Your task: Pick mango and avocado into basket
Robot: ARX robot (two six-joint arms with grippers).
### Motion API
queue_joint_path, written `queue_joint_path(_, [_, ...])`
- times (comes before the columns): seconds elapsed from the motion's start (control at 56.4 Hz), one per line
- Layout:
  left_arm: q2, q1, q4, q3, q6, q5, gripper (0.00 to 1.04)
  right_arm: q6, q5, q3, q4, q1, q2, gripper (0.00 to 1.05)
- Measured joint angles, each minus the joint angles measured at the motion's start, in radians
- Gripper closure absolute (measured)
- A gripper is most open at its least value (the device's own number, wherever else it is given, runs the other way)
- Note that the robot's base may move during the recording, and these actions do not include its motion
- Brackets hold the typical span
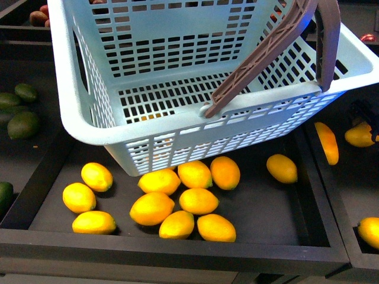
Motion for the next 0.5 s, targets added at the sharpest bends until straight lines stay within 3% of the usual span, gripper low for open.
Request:
queue_joint_path(0.177, [0.0, 0.0, 0.0, 0.0, 0.0, 0.0, 0.98, -0.003, 0.008, 0.0, 0.001, 0.0, 0.005, 0.08])
queue_joint_path(0.302, [0.0, 0.0, 0.0, 0.0, 0.0, 0.0, 0.98, -0.006, 0.012, 0.0, 0.0, 0.0, 0.009, 0.33])
queue_joint_path(0.337, [0.0, 0.0, 0.0, 0.0, 0.0, 0.0, 0.98, -0.006, 0.012, 0.0, 0.0, 0.0, 0.01, 0.36])
queue_joint_path(0.355, [0.0, 0.0, 0.0, 0.0, 0.0, 0.0, 0.98, -0.006, 0.012, 0.0, 0.0, -0.002, 0.012, 0.44])
queue_joint_path(0.497, [0.0, 0.0, 0.0, 0.0, 0.0, 0.0, 0.98, -0.008, 0.012, 0.003, 0.001, -0.005, 0.013, 0.51])
